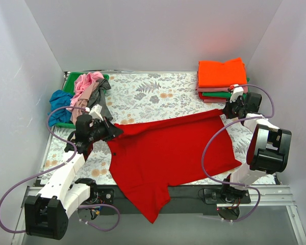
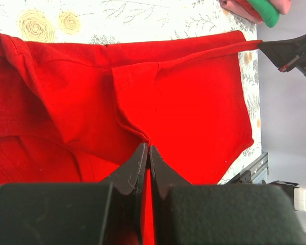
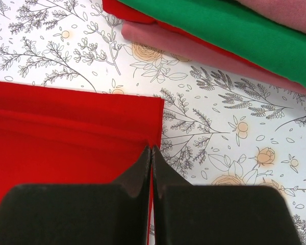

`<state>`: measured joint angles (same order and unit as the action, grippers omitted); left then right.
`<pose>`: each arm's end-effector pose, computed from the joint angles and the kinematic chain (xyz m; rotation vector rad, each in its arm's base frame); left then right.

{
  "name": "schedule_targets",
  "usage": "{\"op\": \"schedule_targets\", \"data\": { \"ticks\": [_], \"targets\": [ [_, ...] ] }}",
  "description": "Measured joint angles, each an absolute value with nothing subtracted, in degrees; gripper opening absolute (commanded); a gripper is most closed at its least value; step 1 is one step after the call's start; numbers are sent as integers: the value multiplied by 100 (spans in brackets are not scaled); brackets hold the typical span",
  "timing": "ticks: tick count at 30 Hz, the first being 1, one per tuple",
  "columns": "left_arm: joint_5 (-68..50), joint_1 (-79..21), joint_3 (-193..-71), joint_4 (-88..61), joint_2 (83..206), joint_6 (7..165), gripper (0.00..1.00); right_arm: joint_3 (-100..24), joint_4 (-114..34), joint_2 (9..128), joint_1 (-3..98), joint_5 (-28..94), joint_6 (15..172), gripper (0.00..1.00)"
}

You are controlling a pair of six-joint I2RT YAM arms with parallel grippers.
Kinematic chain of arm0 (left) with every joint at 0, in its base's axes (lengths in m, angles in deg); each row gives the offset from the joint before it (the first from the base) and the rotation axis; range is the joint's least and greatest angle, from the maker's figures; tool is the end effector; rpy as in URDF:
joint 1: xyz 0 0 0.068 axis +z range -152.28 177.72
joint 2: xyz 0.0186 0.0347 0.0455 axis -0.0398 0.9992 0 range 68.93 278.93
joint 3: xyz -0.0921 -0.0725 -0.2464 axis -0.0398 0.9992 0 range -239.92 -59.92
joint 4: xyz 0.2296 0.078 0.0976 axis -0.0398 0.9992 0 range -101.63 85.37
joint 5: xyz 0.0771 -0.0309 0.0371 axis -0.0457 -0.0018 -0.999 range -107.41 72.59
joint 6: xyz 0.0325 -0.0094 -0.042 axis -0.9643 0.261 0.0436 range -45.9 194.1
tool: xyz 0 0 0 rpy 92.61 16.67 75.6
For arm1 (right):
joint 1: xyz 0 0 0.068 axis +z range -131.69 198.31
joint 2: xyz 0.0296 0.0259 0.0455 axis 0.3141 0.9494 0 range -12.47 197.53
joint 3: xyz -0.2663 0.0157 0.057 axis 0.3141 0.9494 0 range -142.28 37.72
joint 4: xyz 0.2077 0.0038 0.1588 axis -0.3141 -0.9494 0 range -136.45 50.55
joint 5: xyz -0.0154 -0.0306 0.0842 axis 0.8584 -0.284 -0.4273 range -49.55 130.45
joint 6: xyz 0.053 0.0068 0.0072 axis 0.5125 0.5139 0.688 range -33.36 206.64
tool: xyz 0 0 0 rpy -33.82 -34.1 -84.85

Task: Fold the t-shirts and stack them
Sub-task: Fold the tshirt

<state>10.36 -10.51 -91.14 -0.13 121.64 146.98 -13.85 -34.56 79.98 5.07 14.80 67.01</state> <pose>0.1940 -0.0448 0.2322 -0.9968 2.1689 -1.2797 0.3361 -0.0631 0.2000 -0.3639 2.1018 0.1572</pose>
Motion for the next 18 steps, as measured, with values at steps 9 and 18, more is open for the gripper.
{"op": "schedule_targets", "data": {
  "ticks": [9,18],
  "targets": [
    [1025,-1117,-9112,99,12101,14777,0,-1313,-3452,7998,437,1454,6690,1],
    [1097,-1141,-9101,267,12024,14821,0,-1299,-3581,8004,282,1397,6523,36]
  ]
}}
